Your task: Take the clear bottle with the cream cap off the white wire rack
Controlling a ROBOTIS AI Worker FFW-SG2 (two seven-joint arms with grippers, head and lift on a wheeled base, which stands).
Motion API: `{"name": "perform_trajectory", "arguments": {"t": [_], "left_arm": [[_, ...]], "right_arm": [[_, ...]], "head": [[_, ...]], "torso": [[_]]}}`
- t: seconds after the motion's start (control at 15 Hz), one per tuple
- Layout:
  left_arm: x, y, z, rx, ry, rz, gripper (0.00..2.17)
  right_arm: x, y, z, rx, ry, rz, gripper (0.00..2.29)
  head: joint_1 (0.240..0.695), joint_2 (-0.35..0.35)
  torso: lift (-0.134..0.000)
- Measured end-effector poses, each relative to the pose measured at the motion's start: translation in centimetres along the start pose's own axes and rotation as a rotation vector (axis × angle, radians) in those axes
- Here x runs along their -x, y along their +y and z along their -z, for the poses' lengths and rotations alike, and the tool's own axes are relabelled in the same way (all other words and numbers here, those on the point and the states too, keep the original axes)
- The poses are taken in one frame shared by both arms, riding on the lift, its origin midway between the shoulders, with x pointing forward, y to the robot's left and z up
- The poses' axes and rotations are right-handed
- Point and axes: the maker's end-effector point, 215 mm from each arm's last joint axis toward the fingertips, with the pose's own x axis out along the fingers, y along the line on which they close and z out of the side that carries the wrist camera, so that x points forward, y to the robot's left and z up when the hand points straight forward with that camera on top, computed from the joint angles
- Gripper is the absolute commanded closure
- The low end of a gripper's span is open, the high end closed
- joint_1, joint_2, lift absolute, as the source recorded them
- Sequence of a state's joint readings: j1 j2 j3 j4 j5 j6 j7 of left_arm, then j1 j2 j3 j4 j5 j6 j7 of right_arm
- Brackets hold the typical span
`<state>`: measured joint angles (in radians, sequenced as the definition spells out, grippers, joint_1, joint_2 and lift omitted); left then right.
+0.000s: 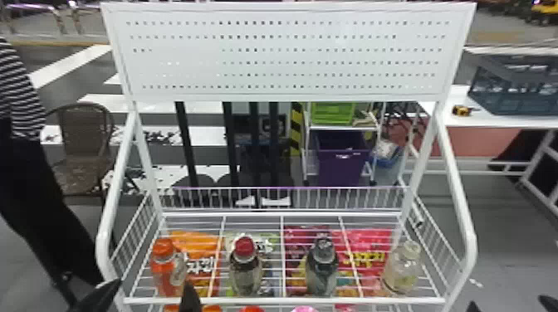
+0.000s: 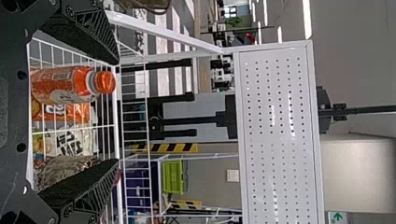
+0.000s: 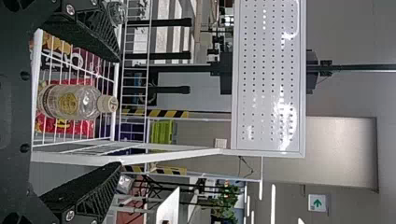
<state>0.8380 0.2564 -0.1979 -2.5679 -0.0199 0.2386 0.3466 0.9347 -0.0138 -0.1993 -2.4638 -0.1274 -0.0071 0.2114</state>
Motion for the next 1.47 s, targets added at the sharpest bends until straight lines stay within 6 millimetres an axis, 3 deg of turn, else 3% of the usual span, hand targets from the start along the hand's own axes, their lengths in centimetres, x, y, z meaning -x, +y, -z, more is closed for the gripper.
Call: {"name": "perform_trajectory", "arguments": {"t": [0.47,0.67,0.8,1.07,1.33,1.47], "left_arm": [[0.0,0.0,0.0,0.000,-0.001,0.000,0.14],[0.1,0.0,0.0,0.000,0.001,0.000,0.14],[0.1,0.0,0.1,-0.001,0.003,0.000,0.14],[0.2,-0.2,0.6,-0.002,0.013,0.004,0.14],[0.2,-0.3,1.3,-0.005,0.032,0.006,0.14],[0.3,-0.3,1.2,-0.004,0.031,0.005,0.14]], "right_arm": [[0.1,0.2,-0.1,-0.001,0.001,-0.003,0.11],[0.1,0.2,0.8,-0.006,0.011,-0.003,0.11],[-0.4,0.0,2.5,-0.009,-0.001,0.004,0.11],[-3.0,0.5,8.6,-0.008,0.004,0.003,0.12],[-7.2,1.5,13.9,-0.003,0.048,-0.003,0.13],[-9.4,1.4,15.4,-0.002,0.051,0.007,0.13]], "head": [[0.499,0.000],[0.499,0.000],[0.499,0.000],[0.499,0.000],[0.499,0.000],[0.499,0.000]], "torso": [[0.000],[0.000],[0.000],[0.000],[0.000],[0.000]]}}
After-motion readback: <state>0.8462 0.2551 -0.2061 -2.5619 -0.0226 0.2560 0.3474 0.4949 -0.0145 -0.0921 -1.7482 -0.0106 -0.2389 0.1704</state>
